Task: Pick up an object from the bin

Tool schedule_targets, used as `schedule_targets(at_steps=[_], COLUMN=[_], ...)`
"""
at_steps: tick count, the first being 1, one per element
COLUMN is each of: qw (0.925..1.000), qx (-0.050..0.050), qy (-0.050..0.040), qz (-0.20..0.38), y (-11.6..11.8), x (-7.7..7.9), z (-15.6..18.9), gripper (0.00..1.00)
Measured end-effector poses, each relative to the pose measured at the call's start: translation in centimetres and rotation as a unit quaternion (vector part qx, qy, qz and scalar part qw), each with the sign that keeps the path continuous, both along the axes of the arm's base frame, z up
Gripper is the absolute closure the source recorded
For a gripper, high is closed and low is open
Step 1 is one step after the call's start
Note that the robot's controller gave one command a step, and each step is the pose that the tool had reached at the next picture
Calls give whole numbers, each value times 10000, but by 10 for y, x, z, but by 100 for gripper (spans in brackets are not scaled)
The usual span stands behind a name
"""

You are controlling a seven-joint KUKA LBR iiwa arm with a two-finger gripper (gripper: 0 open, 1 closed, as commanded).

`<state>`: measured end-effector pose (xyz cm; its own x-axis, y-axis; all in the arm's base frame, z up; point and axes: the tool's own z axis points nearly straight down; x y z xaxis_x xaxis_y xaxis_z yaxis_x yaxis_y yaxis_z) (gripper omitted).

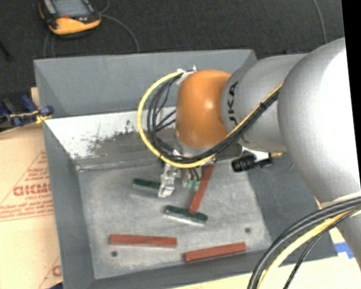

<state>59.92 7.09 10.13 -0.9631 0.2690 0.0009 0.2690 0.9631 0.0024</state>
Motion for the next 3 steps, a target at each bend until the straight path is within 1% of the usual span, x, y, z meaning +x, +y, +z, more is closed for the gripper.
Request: schedule_targets(at_steps=[2, 3], qw=[10000, 10000], qx=[-4, -3], qy=[-27, -32], qz=[-1, -2], y=[0, -1], x=[2, 2], z=[28, 36], gripper=[100, 100])
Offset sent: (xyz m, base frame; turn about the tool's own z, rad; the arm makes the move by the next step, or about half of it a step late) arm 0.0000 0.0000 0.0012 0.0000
